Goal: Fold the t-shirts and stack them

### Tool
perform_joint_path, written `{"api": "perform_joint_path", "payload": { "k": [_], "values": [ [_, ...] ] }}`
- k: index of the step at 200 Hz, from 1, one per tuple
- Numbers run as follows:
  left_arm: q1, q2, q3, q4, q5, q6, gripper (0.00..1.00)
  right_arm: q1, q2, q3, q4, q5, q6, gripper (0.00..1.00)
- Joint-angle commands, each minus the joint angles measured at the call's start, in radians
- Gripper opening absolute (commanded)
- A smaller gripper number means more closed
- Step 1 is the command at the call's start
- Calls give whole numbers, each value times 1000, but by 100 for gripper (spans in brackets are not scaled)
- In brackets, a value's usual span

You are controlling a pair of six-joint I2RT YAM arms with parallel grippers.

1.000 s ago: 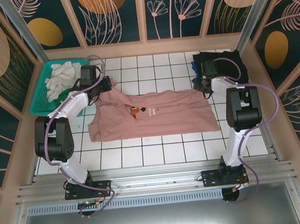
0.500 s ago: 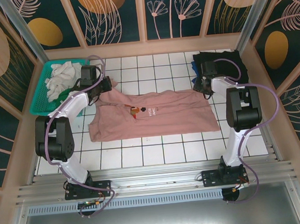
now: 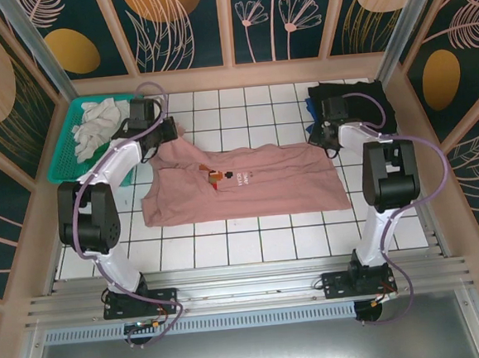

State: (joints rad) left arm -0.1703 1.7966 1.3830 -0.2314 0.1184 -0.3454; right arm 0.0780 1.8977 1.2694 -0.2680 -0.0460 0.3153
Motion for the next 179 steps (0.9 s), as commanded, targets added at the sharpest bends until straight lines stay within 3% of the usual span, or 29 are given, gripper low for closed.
{"api": "perform_joint_path", "payload": {
  "k": [1, 32, 67, 94, 127, 158, 179],
  "values": [
    [2, 18, 130, -92, -63, -24, 0, -35, -80, 67, -17, -4, -1, 0],
    [1, -34, 96, -119, -54, -37, 0, -89, -89, 93, -31, -32, 2, 0],
    [1, -163, -43, -111, -162, -42, 0, -153, -119, 19, 25, -99, 22, 0],
    [2, -169, -36, -117, -232, -47, 0, -192, -116, -6, 54, -125, 49, 0],
    [2, -129, 16, -121, -154, -62, 0, -168, -98, 9, 37, -150, 36, 0],
    [2, -186, -56, -96, -117, -76, 0, -170, -133, -41, 40, -154, 42, 0],
    [2, -242, -127, -73, -105, -75, 0, -175, -119, -41, 6, -162, 43, 9]
  ]
}}
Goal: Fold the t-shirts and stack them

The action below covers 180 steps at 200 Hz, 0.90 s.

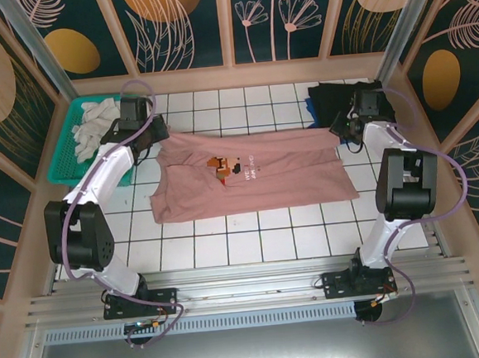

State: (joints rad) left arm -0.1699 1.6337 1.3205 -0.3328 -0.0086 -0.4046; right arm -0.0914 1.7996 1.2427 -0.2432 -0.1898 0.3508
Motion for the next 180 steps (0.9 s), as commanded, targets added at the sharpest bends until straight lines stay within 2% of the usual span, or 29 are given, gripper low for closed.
{"api": "perform_joint_path", "payload": {
  "k": [1, 44, 69, 99, 160, 180],
  "values": [
    [2, -81, -67, 30, 22, -15, 0, -5, -21, -14, -19, -19, 8, 9],
    [1, -78, -72, 24, 52, -6, 0, -4, -41, -67, -2, -39, 25, 6],
    [3, -95, -110, 38, 64, -7, 0, -5, -85, -132, -9, 1, 32, 20],
    [1, -113, -176, 63, 65, -9, 0, -7, -140, -221, 35, -14, 46, 28],
    [1, -79, -193, 87, 84, -17, 0, 33, -27, -141, 77, -5, 6, 30],
    [2, -74, -184, 87, 81, -17, 0, 38, 17, -101, 58, 32, -6, 37]
  ]
}}
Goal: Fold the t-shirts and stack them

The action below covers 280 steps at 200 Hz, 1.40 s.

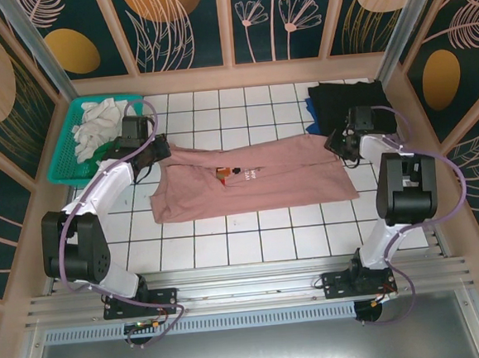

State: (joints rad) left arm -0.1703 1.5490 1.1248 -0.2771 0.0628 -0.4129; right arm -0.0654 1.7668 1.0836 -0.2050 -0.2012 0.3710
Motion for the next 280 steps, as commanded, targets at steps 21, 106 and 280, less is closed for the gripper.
{"api": "perform_joint_path", "payload": {
  "k": [21, 106, 280],
  "values": [
    [2, 17, 21, 29, 8, -7, 0, 13, 81, 76, 22, 72, -35, 39],
    [2, 29, 58, 13, 2, -3, 0, 49, 99, 99, 41, 53, -57, 30],
    [2, 222, 388, -40, -33, 46, 0, -13, 243, 565, -315, 34, -83, 2]
  ]
}}
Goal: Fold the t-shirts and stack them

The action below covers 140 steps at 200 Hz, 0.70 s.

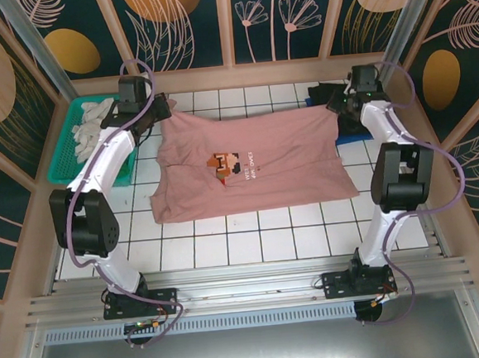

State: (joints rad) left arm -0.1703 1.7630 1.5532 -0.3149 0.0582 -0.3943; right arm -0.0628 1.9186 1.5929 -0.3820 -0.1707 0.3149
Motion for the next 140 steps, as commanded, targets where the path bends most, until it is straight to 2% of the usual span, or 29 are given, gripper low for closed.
{"api": "perform_joint_path", "payload": {
  "k": [1, 40, 78, 115, 140],
  "values": [
    [2, 7, -44, -1, -28, 27, 0, -16, 92, 56, -140, 4, -28, 2],
    [2, -28, -112, 33, -61, 46, 0, -28, 100, 67, -132, -13, -34, 3],
    [2, 26, 12, -14, -79, 73, 0, -43, 115, 114, -151, -32, -39, 4],
    [2, 72, 89, -34, -77, 74, 0, -52, 122, 135, -138, -174, -24, 4],
    [2, 94, 105, -29, -79, 75, 0, -56, 118, 161, -162, -227, 5, 7]
  ]
}}
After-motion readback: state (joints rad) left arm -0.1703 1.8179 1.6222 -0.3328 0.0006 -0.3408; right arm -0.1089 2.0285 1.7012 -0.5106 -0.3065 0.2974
